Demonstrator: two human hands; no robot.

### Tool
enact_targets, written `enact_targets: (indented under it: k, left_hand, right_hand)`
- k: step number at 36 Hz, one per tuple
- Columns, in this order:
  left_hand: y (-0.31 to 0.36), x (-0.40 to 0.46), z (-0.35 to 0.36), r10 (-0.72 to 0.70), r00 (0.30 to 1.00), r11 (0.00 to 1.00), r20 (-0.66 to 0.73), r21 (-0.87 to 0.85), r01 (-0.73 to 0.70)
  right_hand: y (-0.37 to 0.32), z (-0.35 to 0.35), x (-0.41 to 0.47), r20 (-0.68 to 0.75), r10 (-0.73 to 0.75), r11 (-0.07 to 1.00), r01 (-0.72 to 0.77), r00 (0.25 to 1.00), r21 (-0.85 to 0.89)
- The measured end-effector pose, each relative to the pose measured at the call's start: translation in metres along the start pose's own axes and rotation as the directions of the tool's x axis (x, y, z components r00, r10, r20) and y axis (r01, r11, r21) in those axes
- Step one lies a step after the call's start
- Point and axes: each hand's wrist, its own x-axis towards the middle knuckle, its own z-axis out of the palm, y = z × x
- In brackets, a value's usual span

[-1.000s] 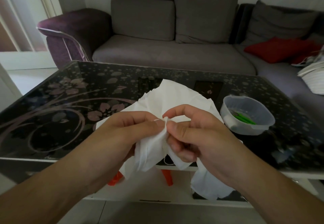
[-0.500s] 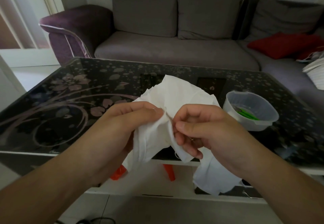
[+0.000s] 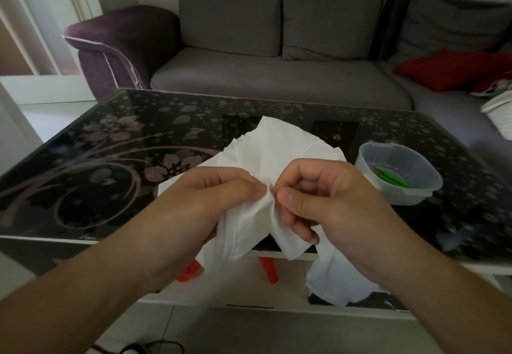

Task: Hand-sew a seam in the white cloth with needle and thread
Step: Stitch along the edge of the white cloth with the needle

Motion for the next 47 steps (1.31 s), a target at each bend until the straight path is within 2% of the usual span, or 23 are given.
enact_targets:
  k: [9,12,14,17,19,23,25,29,34,39,43,47]
  left_hand:
    - [-0.002,0.002,0.0,-0.013,1.0,1.0,0.019,0.028,0.012]
    - [-0.002,0.003,0.0,-0.007,1.0,0.998,-0.017,0.055,0.008]
    - [-0.001,0.003,0.0,-0.004,1.0,0.998,-0.022,0.067,0.005]
    - [-0.001,0.004,0.001,-0.01,0.999,0.996,-0.034,0.091,0.013]
    - [-0.002,0.004,0.0,-0.009,0.999,0.993,-0.042,0.119,0.014]
    - [-0.003,0.003,-0.001,0.008,1.0,0.99,0.001,0.143,-0.008]
    - [-0.004,0.003,-0.001,0.021,1.0,0.987,0.018,0.158,-0.024]
    - [-0.006,0.004,0.0,0.012,1.0,0.983,0.011,0.184,-0.014]
    - [-0.005,0.004,0.001,0.003,1.0,0.975,0.001,0.224,-0.003]
    - [-0.005,0.006,0.002,0.009,1.0,0.965,-0.009,0.261,-0.007]
    - [-0.007,0.007,0.002,-0.014,1.0,0.96,-0.016,0.279,0.018]
    - [-0.008,0.007,0.0,-0.015,0.999,0.961,-0.048,0.274,0.028]
  right_hand:
    - [-0.005,0.007,-0.002,-0.049,-0.004,0.999,0.002,0.999,-0.044]
    - [-0.008,0.007,0.0,-0.06,0.059,0.992,-0.065,0.996,-0.105]
    - [-0.006,0.005,0.002,-0.147,0.07,0.974,-0.1,0.987,-0.205]
    - [-0.004,0.002,0.004,-0.302,-0.036,0.941,-0.07,0.953,-0.332]
    - [-0.007,0.003,0.002,-0.294,-0.095,0.937,-0.014,0.951,-0.349]
    - [-0.013,0.011,0.001,-0.127,-0.158,0.954,0.119,0.979,-0.275]
    - [-0.013,0.016,0.001,-0.105,-0.183,0.957,0.153,0.977,-0.247]
    - [-0.008,0.021,0.0,-0.166,-0.187,0.97,0.156,0.968,-0.186]
    - [-0.007,0.019,0.0,-0.238,-0.13,0.99,0.138,0.963,0.019]
    - [-0.004,0.015,0.0,-0.28,-0.107,0.982,0.145,0.954,0.119]
    - [-0.009,0.006,0.003,-0.303,-0.112,0.952,0.19,0.946,0.242]
    - [-0.015,-0.001,0.004,-0.285,-0.039,0.89,0.163,0.958,0.426]
